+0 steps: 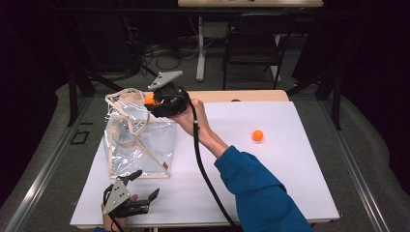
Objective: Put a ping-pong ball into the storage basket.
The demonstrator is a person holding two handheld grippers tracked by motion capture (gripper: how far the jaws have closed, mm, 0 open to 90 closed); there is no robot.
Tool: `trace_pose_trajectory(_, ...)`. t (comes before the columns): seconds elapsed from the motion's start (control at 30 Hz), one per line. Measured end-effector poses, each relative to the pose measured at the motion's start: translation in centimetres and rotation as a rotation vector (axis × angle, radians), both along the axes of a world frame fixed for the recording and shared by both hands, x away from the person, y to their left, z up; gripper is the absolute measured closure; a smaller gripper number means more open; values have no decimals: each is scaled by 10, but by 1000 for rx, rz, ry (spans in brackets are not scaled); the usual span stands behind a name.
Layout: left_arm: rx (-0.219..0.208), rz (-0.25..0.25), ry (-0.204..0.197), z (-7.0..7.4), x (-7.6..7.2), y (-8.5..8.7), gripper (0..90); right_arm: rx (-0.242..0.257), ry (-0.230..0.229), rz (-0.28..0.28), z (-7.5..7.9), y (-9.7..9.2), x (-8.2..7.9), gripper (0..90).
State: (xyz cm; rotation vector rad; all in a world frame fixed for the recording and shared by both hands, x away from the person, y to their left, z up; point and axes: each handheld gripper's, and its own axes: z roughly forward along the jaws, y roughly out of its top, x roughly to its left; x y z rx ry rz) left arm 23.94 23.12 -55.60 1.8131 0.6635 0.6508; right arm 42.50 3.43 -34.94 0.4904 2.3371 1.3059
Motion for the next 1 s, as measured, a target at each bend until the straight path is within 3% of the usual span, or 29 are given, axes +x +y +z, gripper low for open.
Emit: trace_pose_trajectory(1.0,0,-1,0,0,0,0,158,10,0,27,-10,23,-4,505)
